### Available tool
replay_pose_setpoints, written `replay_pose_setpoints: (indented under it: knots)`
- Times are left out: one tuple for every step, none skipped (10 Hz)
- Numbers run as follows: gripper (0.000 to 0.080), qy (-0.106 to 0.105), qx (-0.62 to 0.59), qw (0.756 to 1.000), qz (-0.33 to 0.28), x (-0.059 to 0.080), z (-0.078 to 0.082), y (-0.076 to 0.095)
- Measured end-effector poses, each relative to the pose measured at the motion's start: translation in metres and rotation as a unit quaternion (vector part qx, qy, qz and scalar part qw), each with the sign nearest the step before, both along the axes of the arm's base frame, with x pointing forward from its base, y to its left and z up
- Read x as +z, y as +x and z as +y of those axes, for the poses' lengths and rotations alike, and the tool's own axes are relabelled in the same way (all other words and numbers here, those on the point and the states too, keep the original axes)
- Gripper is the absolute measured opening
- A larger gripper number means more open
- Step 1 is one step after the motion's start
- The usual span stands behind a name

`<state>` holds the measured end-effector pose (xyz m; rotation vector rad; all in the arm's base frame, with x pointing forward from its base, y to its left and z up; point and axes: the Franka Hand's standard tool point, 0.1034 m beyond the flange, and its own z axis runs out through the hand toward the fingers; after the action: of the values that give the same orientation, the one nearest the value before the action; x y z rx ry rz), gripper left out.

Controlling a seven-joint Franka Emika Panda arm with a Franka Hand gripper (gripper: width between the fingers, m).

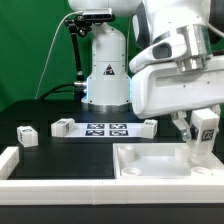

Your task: Assemble one leg

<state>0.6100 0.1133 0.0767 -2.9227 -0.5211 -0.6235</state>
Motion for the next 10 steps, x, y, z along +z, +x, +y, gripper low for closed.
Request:
replay_pose_setpoints:
  knots:
    - [0.0289,0.000,-0.001,1.000,0.001,-0.002,-0.002,0.001]
    - [0.0289,-0.001,-0.001,1.000,-0.023,-0.001,-0.006,0.006]
    - [0.0289,0.000,-0.004,0.999,-0.037,-0.002,-0.007,0.008]
    - [0.0289,0.000,-0.002,0.999,-0.034,-0.002,-0.004,0.009]
    - [0.0289,0.000,0.000,0.999,-0.035,-0.001,-0.002,0.009]
    - [0.0290,0.001,0.002,0.999,-0.035,-0.002,0.001,0.008]
    - [0.0290,0.001,0.003,0.999,-0.034,-0.003,0.002,0.007]
    - [0.0290,0.002,0.003,0.999,-0.038,-0.005,0.004,0.007]
    - [0.0290,0.003,0.001,0.999,-0.049,-0.005,0.005,0.009]
    - [0.0290,0.003,0.000,0.999,-0.051,-0.011,0.005,0.008]
